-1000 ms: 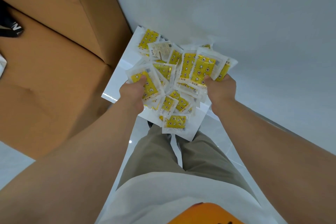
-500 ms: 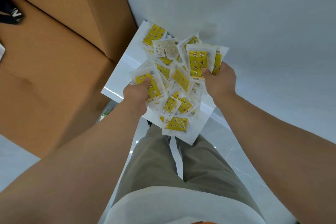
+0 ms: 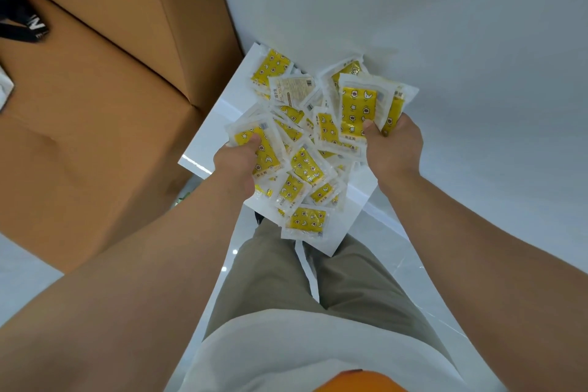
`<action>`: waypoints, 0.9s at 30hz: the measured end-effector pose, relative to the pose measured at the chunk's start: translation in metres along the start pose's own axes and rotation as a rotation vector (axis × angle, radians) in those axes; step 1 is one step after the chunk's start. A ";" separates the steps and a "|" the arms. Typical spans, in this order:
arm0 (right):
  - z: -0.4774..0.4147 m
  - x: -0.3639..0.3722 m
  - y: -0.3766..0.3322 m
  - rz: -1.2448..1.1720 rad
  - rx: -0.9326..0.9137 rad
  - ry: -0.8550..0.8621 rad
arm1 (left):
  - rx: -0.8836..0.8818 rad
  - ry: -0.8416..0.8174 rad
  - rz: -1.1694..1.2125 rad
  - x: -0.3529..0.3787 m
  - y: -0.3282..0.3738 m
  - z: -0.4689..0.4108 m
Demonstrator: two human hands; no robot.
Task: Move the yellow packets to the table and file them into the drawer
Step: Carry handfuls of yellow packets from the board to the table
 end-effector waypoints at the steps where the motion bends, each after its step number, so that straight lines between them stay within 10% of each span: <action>1: 0.001 -0.003 -0.004 -0.004 -0.009 0.005 | 0.001 -0.001 0.003 0.000 0.000 0.002; 16: 0.034 -0.045 -0.074 -0.523 0.039 0.009 | 0.033 -0.082 -0.006 -0.012 0.008 0.073; 27: 0.084 -0.050 -0.105 -0.889 0.326 -0.200 | 0.060 -0.537 0.042 -0.003 0.017 0.157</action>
Point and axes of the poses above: each hand's wrist, its own z-axis away from the middle knuckle, its own x-axis out of the palm, y = z × x, the point moved 8 cm from there along -z, towards the middle knuckle, and after that the axes turned 13 degrees about -x, right-handed, at the moved point
